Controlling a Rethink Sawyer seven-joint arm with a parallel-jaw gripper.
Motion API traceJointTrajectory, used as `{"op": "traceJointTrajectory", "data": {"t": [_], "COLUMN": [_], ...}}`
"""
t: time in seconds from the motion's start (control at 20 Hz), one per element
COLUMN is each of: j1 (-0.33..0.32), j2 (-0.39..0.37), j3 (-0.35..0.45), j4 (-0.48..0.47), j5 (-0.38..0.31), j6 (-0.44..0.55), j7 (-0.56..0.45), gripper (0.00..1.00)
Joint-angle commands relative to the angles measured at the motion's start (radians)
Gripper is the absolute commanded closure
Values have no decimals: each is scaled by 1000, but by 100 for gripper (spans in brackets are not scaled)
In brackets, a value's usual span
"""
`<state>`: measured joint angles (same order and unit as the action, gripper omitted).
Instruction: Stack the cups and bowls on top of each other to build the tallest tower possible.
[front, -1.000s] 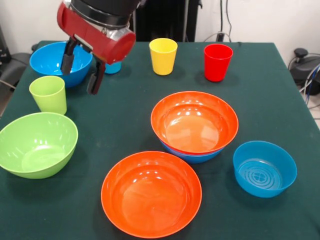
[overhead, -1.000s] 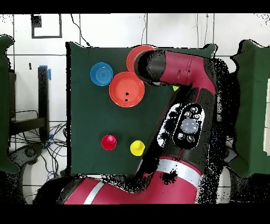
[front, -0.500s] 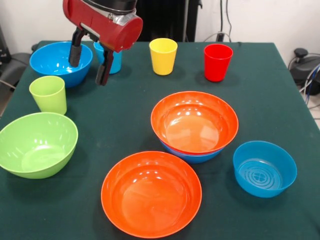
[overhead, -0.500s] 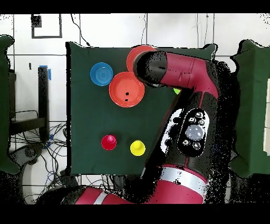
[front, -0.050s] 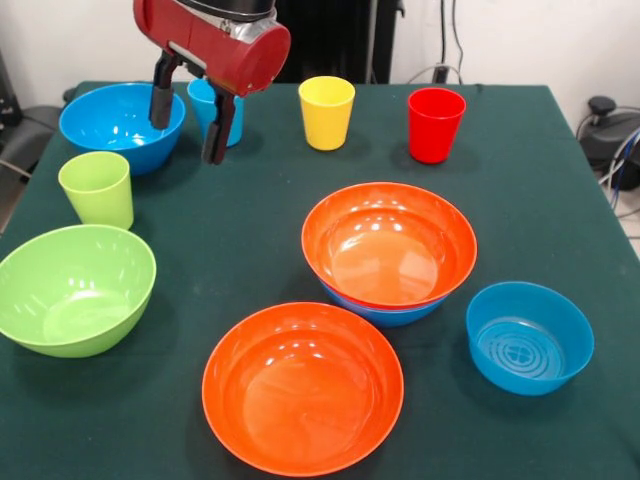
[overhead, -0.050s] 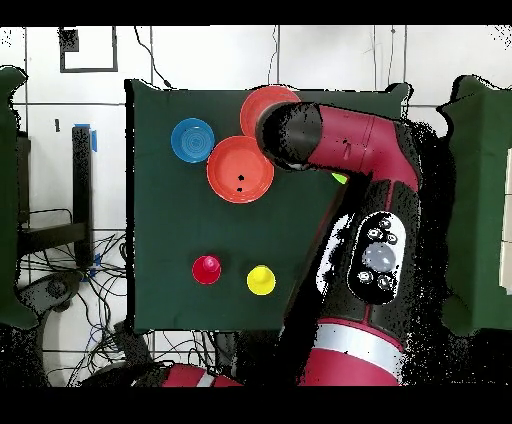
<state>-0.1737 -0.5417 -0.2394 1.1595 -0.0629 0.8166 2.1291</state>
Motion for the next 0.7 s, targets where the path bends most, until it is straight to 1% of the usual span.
{"op": "traceJointTrajectory", "data": {"t": [0.05, 0.7], "j1": [-22, -51], "j2": [26, 14], "j3": [149, 197], "j4": [77, 85], "j5": [-103, -137], "j6": [19, 28], "j7": [-256, -249], "gripper": [0, 0]}}
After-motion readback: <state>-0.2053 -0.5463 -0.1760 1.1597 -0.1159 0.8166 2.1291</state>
